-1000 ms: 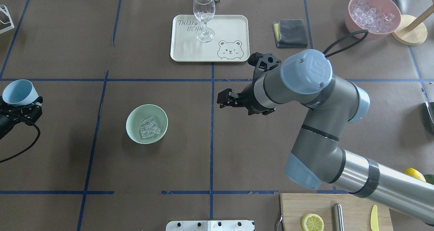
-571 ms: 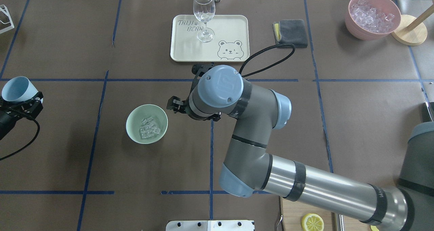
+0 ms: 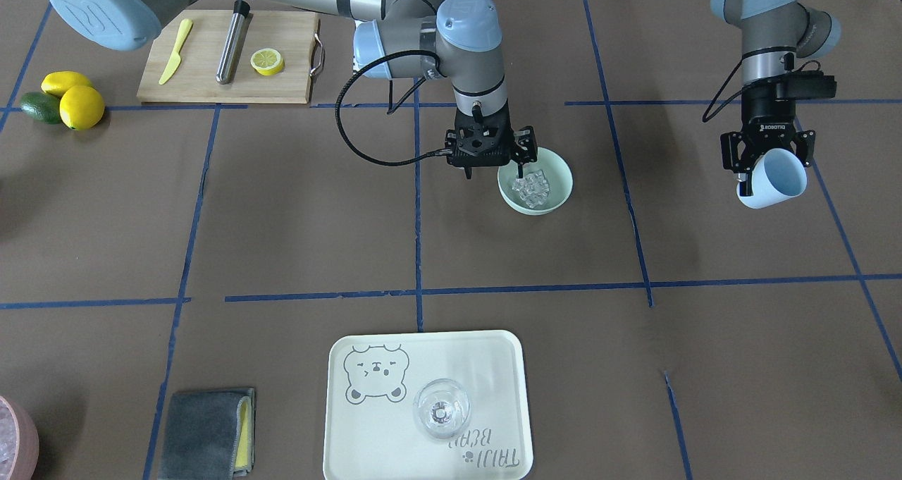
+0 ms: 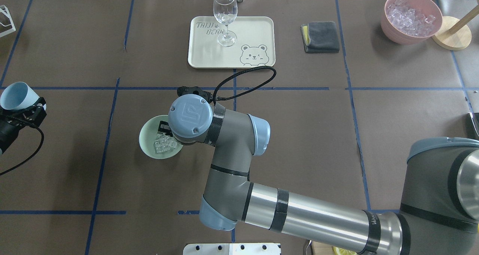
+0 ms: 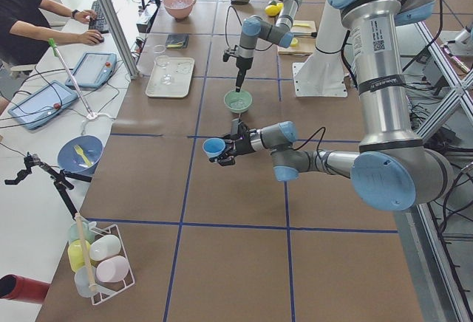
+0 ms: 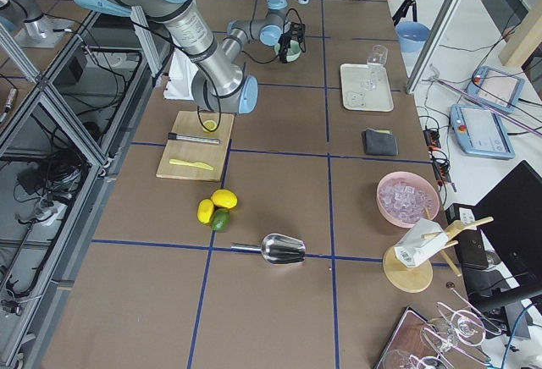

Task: Pour ice into bowl

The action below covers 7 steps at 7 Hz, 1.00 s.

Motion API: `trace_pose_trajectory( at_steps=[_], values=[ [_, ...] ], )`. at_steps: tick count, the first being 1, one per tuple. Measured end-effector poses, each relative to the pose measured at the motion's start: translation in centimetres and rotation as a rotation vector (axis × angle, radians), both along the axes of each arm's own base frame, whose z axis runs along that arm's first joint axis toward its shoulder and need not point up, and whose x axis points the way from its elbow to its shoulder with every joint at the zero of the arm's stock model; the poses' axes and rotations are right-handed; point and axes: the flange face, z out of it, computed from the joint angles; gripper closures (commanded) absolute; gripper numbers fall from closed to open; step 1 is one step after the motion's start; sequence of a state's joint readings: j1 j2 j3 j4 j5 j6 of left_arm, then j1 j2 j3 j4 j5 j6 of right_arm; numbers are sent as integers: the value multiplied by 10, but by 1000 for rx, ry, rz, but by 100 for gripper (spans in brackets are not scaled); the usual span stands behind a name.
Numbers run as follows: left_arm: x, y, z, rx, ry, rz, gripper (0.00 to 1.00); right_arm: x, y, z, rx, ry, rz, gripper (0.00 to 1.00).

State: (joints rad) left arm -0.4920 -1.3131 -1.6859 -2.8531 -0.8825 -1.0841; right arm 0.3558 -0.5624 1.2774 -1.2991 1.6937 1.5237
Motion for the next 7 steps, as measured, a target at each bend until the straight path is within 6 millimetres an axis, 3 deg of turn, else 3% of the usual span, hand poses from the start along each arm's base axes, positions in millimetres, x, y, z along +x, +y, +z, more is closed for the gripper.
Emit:
trace_pose_trajectory(
  at_steps=[2, 3, 5, 7],
  values=[
    [13, -6, 9, -18, 30, -18, 100, -12, 7, 3, -1, 17, -8, 62],
    [15, -7, 13, -22, 29, -20, 100, -15, 8, 5, -1, 23, -11, 100],
    [16, -8, 17, -27, 24, -21, 100, -17, 8, 5, -2, 25, -12, 100],
    [23, -14, 34, -28, 11, -73, 100, -11, 6, -9, 4, 1, -8, 100]
  ],
)
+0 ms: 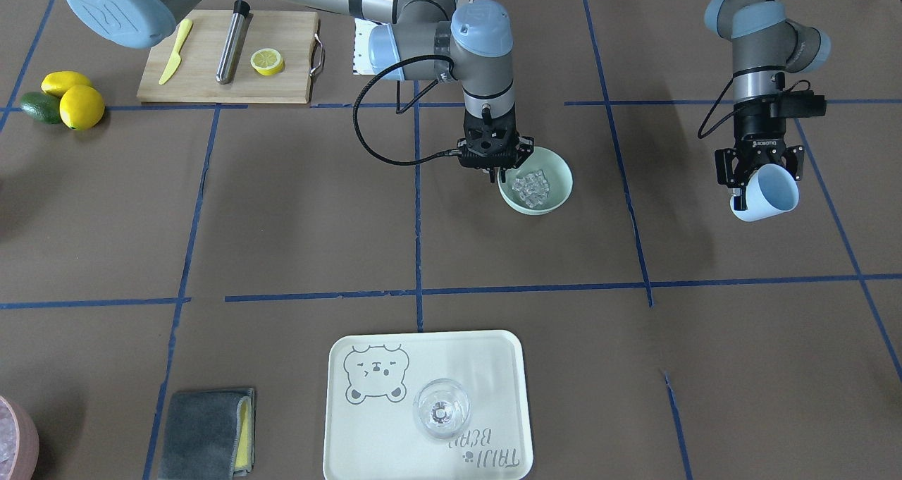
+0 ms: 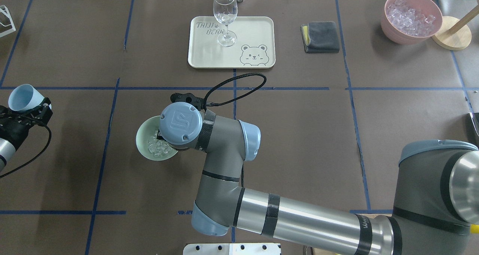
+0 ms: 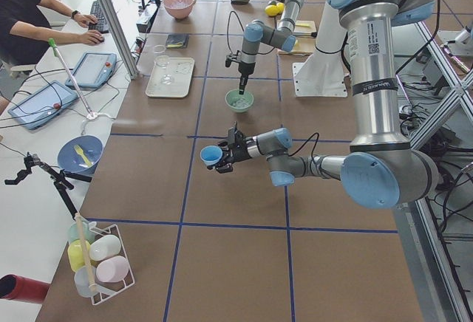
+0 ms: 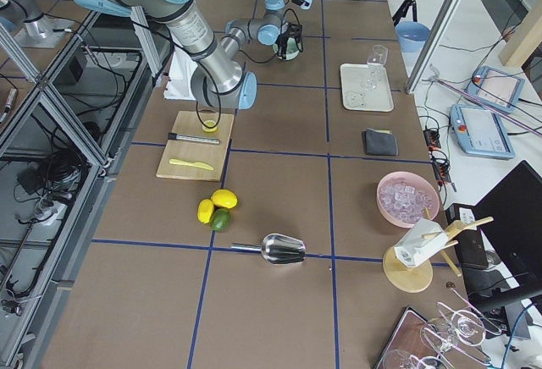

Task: Pour ice into bowl

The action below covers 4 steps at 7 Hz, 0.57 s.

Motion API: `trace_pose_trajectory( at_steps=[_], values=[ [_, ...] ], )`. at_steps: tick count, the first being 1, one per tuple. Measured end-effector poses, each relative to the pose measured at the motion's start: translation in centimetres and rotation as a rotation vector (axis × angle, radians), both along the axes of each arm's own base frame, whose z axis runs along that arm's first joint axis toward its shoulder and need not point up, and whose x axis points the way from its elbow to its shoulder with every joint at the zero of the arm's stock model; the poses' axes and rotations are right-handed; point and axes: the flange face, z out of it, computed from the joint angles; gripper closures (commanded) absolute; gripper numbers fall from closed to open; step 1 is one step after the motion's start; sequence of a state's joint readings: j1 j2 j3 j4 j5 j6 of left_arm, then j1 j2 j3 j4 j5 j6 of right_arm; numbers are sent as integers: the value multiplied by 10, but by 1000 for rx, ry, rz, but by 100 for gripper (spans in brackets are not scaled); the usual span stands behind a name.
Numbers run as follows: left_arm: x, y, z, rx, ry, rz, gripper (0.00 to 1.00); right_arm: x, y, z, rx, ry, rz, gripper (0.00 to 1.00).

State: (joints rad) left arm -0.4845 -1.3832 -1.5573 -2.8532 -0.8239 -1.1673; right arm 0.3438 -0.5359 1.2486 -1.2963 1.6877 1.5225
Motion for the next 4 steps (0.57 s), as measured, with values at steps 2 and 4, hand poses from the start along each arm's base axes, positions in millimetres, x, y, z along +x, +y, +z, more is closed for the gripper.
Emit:
trace_pose_trajectory(
  at_steps=[2, 4],
  values=[
    [11, 0, 14, 12, -4, -66, 100, 42, -20, -24, -18, -65, -7, 100],
    [33, 21, 18, 39, 11, -86, 100, 137, -52, -1, -56, -102, -12, 100]
  ],
)
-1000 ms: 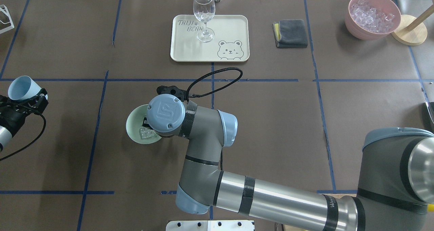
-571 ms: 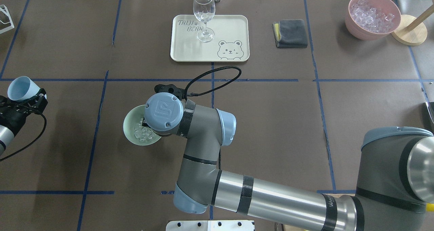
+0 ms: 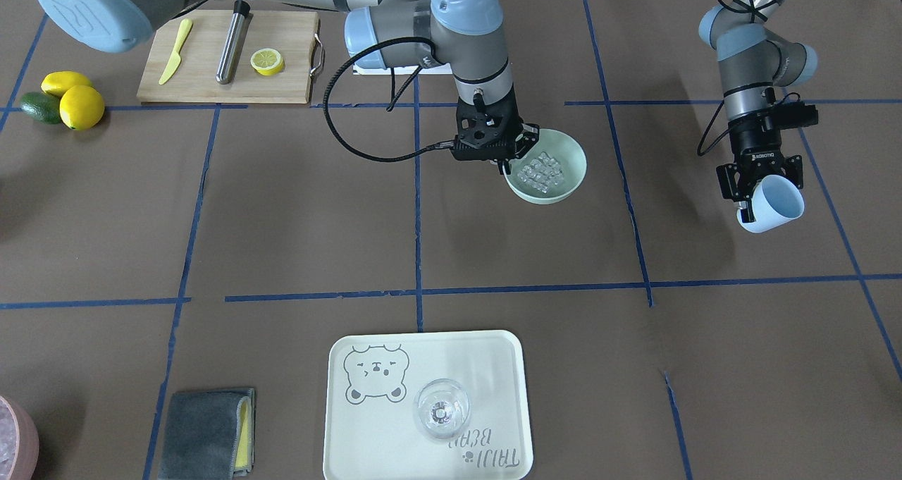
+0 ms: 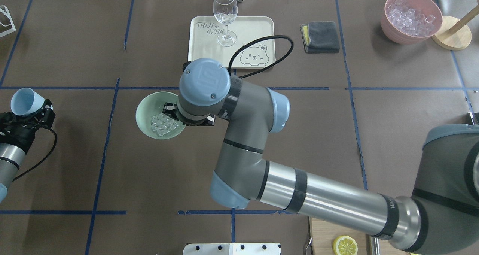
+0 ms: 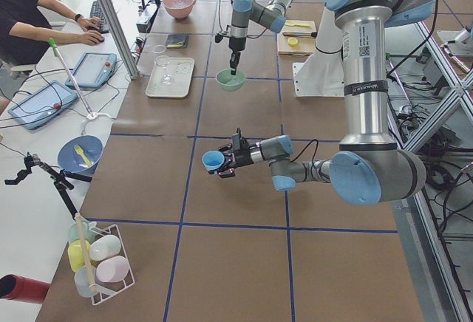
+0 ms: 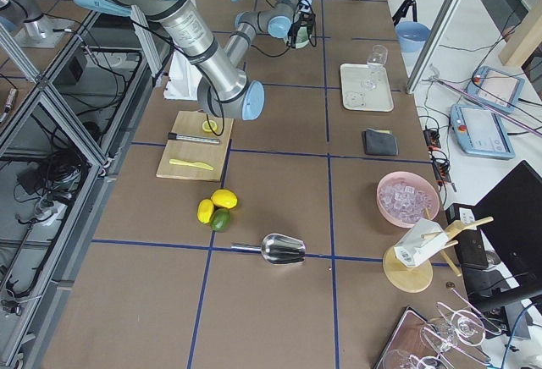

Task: Pour ice into bowl

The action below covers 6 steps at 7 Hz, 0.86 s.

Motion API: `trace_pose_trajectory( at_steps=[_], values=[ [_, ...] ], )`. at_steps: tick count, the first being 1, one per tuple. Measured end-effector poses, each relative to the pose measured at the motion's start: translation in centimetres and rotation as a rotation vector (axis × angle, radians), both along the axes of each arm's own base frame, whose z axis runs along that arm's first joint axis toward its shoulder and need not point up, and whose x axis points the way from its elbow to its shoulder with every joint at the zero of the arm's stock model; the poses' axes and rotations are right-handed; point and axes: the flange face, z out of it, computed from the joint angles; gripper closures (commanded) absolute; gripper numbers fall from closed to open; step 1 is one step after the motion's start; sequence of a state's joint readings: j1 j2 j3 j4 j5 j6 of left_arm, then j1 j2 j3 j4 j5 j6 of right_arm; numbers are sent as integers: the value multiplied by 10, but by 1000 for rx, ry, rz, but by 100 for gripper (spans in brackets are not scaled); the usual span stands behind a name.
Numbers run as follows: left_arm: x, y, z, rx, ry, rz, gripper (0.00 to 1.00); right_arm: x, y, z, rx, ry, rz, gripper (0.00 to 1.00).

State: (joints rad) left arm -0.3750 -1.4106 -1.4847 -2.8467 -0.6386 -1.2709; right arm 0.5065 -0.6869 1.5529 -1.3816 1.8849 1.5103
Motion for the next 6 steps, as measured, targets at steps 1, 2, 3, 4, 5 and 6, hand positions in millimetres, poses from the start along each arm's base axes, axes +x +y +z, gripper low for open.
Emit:
trace_pose_trajectory(
  at_steps=[1, 2, 3, 4, 5, 6],
  values=[
    [10, 11, 4, 3, -8, 16, 100, 46, -8, 21, -7, -9, 0, 100],
    [17, 20, 12, 0, -25, 34, 98, 74, -12, 35, -8, -13, 2, 100],
    [20, 24, 17, -3, -37, 45, 31, 90, -17, 45, -6, -10, 4, 100],
    [21, 27, 20, -6, -44, 54, 0, 107, -22, 54, -6, -11, 5, 100],
    [20, 28, 22, -7, -49, 60, 0, 124, -27, 60, -11, -16, 4, 100],
    [15, 30, 24, -11, -55, 70, 0, 137, -33, 67, -15, -17, 3, 100]
  ],
)
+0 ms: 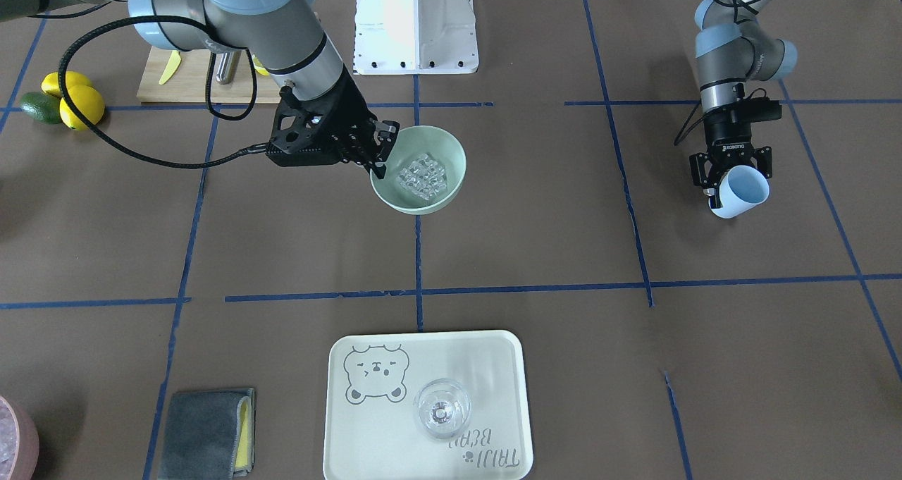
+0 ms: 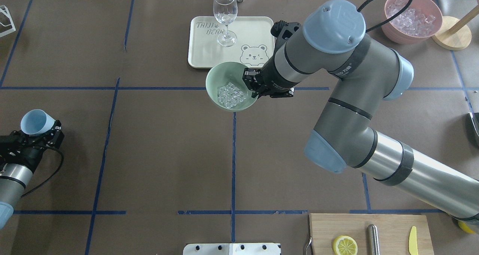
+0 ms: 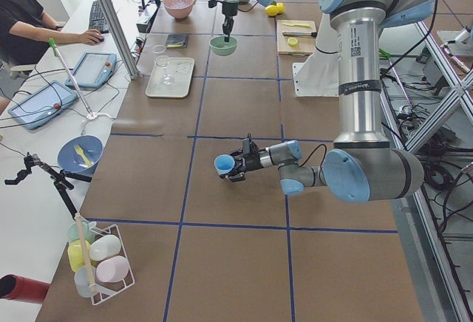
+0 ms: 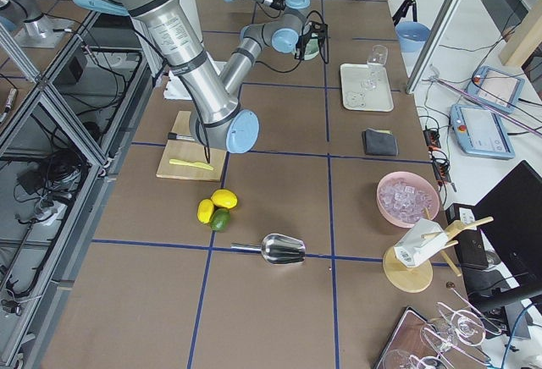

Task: Pour ice into bowl

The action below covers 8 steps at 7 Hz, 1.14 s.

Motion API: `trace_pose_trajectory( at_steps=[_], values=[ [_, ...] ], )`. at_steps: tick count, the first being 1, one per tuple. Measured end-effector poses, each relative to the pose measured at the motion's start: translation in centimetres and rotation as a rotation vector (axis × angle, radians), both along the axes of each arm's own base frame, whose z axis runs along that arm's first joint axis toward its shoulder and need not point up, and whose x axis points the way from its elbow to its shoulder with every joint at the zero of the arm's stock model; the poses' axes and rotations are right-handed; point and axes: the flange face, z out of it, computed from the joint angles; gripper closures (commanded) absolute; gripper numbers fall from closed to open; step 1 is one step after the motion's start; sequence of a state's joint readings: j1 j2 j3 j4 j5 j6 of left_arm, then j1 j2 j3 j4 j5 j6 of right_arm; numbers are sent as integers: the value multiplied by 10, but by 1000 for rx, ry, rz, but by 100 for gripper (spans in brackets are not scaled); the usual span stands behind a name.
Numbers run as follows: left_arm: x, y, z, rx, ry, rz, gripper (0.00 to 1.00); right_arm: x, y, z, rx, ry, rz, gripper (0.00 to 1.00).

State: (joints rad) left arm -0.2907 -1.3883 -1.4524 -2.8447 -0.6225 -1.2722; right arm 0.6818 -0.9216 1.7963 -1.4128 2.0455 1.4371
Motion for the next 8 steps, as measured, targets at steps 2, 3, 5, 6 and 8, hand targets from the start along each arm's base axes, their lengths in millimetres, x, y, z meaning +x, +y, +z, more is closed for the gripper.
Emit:
trace_pose_trajectory(
  at_steps=[2, 3, 5, 6, 8],
  values=[
    [-29, 11, -13, -14, -3, 51, 0, 13, -7, 12, 3, 10, 2, 100],
    [-44, 16, -32, -9, 2, 81, 0, 17, -10, 15, 3, 14, 5, 100],
    [-55, 19, -64, 4, 25, 123, 0, 24, -12, 26, 14, 27, 4, 100],
    [-59, 17, -78, 16, 24, 136, 0, 32, -10, 35, 21, 36, 3, 100],
    [-83, -1, -106, 44, -17, 159, 0, 59, 3, 68, 54, 63, -4, 100]
  ],
)
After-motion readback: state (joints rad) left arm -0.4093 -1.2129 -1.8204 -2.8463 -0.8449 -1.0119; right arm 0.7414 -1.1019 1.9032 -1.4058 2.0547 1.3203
